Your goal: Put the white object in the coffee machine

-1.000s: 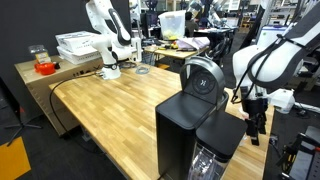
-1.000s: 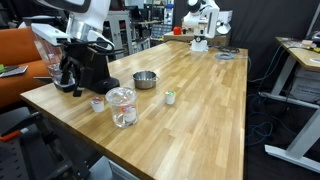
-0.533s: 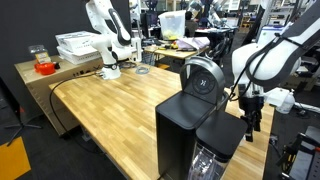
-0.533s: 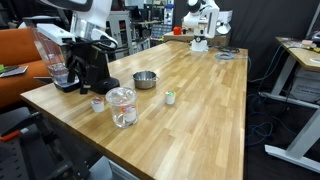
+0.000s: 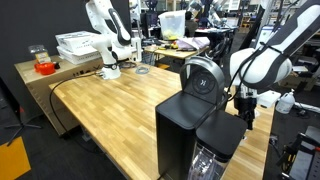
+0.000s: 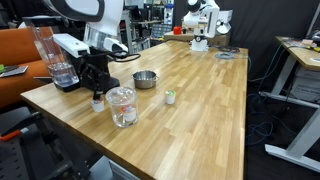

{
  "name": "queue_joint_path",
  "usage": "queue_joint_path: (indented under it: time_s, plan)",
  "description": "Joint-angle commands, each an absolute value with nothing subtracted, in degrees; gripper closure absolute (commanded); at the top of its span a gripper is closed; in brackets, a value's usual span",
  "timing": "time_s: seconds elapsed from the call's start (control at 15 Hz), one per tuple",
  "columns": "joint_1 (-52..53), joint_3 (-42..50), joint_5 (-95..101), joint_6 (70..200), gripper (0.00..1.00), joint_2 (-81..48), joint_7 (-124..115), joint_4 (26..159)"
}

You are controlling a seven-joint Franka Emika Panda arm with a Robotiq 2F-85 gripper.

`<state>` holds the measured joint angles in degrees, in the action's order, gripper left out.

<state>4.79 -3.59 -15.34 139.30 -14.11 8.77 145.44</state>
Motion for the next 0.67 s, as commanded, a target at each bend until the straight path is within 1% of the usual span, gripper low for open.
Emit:
queue_joint_path:
  time_s: [0.0,0.6]
  plan:
    - [2.2,-4.7,-16.1,140.8,0.0,-15.2,11.0,145.3]
    - [1.0,-5.9,-15.6,138.9,0.0,-19.4,13.6,142.6]
